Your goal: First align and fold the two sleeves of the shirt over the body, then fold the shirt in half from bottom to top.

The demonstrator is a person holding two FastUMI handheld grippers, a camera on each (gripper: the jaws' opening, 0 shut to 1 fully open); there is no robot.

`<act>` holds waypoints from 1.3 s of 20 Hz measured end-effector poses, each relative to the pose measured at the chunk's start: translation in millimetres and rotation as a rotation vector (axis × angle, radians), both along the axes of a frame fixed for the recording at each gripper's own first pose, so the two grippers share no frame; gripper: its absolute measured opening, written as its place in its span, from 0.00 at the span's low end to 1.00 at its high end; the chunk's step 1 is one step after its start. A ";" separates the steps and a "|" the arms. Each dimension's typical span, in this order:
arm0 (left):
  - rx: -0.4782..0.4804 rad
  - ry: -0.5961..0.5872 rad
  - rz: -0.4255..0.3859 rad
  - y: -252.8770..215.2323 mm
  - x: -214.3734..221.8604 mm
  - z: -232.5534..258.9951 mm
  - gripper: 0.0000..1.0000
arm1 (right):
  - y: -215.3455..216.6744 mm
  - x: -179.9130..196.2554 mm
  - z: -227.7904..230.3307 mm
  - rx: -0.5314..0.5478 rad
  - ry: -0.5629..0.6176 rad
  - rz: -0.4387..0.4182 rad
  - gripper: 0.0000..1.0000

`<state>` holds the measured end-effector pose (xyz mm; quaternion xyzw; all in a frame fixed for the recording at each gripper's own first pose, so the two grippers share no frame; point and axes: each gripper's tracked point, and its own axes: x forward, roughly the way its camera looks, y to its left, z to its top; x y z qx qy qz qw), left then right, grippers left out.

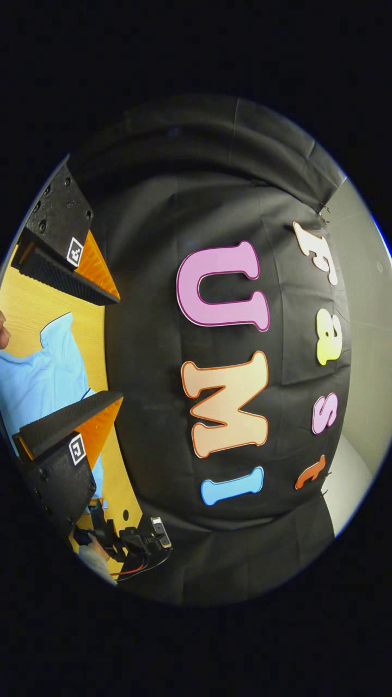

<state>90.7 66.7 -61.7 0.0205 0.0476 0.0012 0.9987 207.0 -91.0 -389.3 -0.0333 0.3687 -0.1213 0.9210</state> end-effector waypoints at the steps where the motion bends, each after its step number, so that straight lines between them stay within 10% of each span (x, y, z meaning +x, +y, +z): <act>1: 0.000 0.003 0.000 0.0 1.4 -1.3 0.95 | 0.7 -1.0 -7.1 0.011 0.018 -0.003 1.00; 9: -0.018 0.027 -0.009 -0.6 8.5 -12.1 0.94 | 9.0 -6.2 -26.2 0.170 0.077 -0.053 0.92; 13: -0.024 0.036 -0.005 4.5 7.3 -19.0 0.95 | 26.4 -3.7 -24.1 0.208 0.062 -0.042 0.09; 26: -0.059 0.076 0.028 18.1 5.9 -36.7 0.95 | 145.4 15.9 35.9 0.421 -0.067 0.076 0.03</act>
